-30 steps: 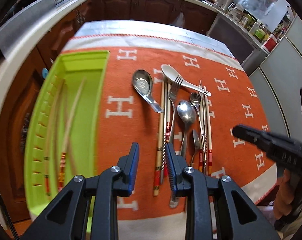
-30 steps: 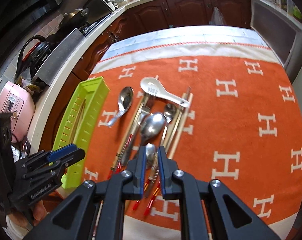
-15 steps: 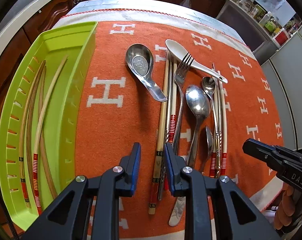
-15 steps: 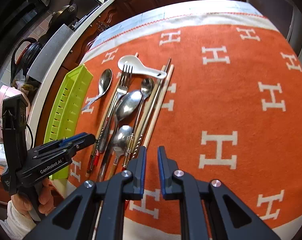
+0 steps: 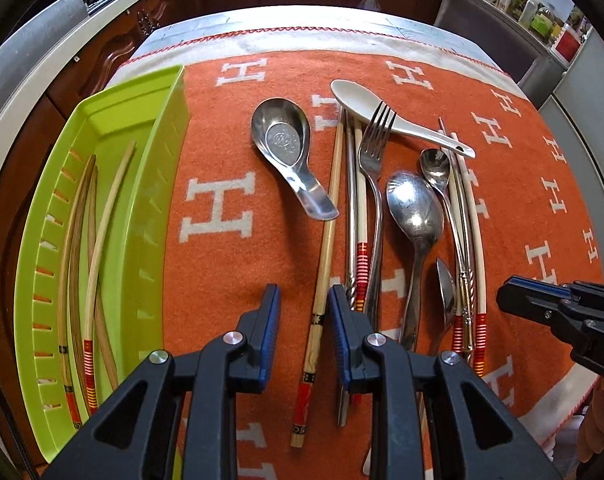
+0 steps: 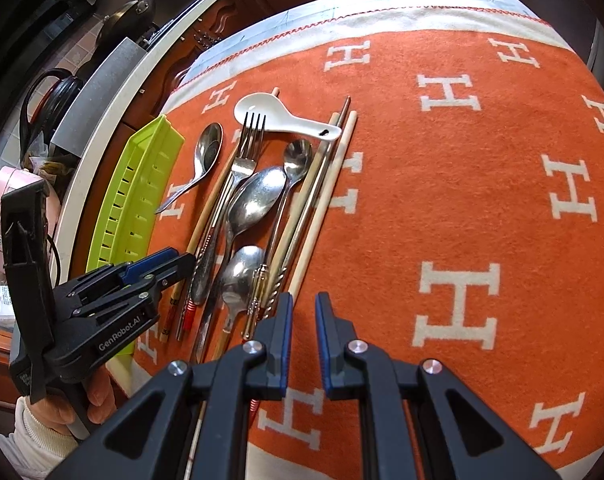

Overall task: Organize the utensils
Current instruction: 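Grasp a red-banded chopstick with the left tool while the right tool grasps another chopstick, then place the chopstick in the green tray with the left tool while the right tool releases its chopstick there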

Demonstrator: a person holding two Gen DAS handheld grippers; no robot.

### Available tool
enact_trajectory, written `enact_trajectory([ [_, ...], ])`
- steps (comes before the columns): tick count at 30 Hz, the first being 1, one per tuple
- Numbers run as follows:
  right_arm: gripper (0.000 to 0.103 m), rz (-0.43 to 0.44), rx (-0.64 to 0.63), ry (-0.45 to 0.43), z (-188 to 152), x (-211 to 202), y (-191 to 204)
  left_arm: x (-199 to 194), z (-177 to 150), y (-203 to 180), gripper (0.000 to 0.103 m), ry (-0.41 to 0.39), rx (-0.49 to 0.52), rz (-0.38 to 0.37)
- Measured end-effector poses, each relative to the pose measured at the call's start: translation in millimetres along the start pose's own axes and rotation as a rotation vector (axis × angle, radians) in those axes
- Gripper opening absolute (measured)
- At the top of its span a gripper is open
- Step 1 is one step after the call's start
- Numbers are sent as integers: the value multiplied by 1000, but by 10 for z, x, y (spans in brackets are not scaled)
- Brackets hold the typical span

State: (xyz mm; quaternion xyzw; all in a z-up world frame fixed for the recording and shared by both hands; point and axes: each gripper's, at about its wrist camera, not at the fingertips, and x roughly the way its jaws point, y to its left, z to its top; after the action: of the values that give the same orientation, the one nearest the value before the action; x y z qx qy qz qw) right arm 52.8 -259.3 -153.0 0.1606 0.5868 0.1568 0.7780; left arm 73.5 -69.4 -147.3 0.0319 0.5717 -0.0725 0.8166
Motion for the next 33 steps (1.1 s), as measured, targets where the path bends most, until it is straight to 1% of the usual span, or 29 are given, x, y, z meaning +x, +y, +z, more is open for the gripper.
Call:
enact_trajectory([
  [4,11,-10,-4,11,18,48,28,-2,8,-17,21,-9,11,9],
  [5,11,-17,-5,14,27,62,35,-16,-3,-10,17,-13,8,9],
  [6,11,-31,-5,18,38,79,44,-27,-8,0,7,-18,2,6],
  [7,11,-39,-6,18,48,91,59,-36,-18,8,6,-18,-7,-2],
  [10,11,-62,-8,11,75,102,89,-52,-46,39,5,-24,-24,-11],
  [15,11,-100,7,5,111,137,147,-90,-117,25,4,-19,-9,-39],
  [21,13,-212,-44,10,131,192,307,-209,-199,-18,4,-35,15,-58],
  [27,13,-291,-24,1,176,256,394,-483,-244,-85,4,-109,60,-45],
  [30,13,-334,-15,-35,189,287,451,-619,-272,-101,4,-148,71,-45],
  [33,13,-378,-45,-85,157,317,510,-752,-311,-60,4,-182,60,-45],
])
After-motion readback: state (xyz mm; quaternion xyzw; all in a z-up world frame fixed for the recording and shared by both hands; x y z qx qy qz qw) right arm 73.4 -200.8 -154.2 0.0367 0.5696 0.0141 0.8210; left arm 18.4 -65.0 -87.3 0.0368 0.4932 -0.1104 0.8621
